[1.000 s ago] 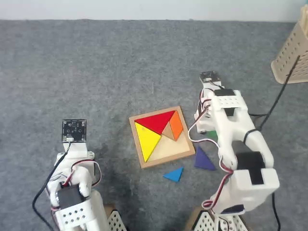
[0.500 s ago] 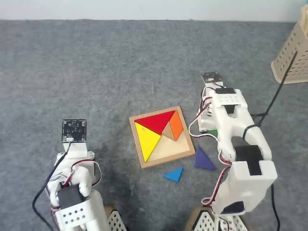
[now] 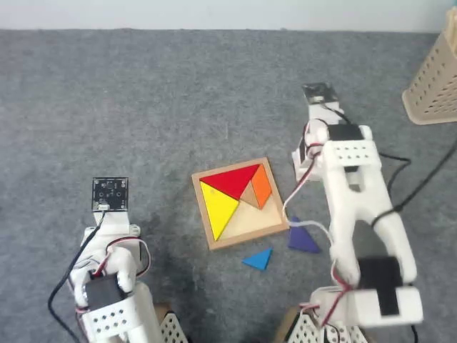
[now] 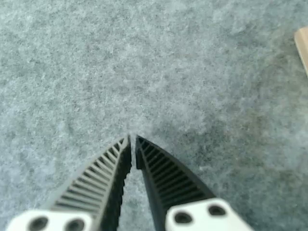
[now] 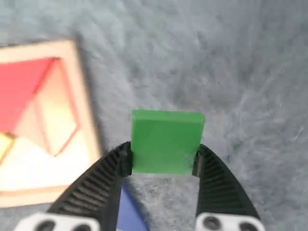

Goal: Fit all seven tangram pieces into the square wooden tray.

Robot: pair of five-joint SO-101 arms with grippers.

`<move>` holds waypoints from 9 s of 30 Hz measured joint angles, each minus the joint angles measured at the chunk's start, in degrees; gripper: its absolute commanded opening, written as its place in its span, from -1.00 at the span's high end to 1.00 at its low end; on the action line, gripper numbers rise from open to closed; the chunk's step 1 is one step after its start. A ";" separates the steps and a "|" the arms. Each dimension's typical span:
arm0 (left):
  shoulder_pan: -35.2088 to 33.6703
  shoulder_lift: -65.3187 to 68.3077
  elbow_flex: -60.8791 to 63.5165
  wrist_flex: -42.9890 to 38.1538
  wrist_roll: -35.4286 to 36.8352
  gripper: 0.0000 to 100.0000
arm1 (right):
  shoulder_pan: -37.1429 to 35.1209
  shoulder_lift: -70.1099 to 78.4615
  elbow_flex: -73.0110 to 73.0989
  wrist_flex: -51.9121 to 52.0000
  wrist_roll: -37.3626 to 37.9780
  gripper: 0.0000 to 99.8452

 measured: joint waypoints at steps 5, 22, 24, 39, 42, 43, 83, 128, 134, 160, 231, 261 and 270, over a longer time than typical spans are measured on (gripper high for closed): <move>0.00 0.00 0.00 0.00 0.00 0.97 | -10.29 -3.96 0.79 1.49 3.34 0.80; 0.00 0.00 0.00 0.00 0.00 0.97 | -26.11 2.73 7.03 -2.11 13.10 0.79; 0.00 0.00 0.00 0.00 0.00 0.97 | -26.37 2.73 7.03 -2.11 14.86 0.79; 0.00 0.00 0.00 0.00 0.00 0.97 | -26.37 2.73 7.03 -2.11 25.85 0.79; 0.00 0.00 0.00 0.00 0.00 0.97 | -26.37 2.73 7.03 -2.11 27.60 0.79; 0.00 0.00 0.00 0.00 0.00 0.97 | -26.37 2.73 7.03 -2.11 27.78 0.79; 0.00 0.00 0.00 0.00 0.00 0.97 | -27.96 2.73 7.03 -2.11 28.22 0.91; 0.00 0.00 0.00 0.00 0.00 0.97 | -9.58 -8.35 27.25 -2.20 14.77 0.62; 0.00 0.00 0.00 0.00 0.00 0.97 | -9.58 -8.35 30.95 -4.13 14.42 0.62; 0.00 0.00 0.00 0.00 0.00 0.97 | -9.67 -1.32 28.40 -6.51 14.51 0.96; 0.00 0.00 0.00 0.00 0.00 0.97 | 3.52 -0.18 23.12 -8.79 18.64 0.97; 0.00 0.00 0.00 0.00 0.00 0.97 | 1.14 14.77 2.46 5.10 -30.59 0.57; 0.00 0.00 0.00 0.00 0.00 0.97 | 1.23 16.88 -1.93 5.01 -42.20 0.57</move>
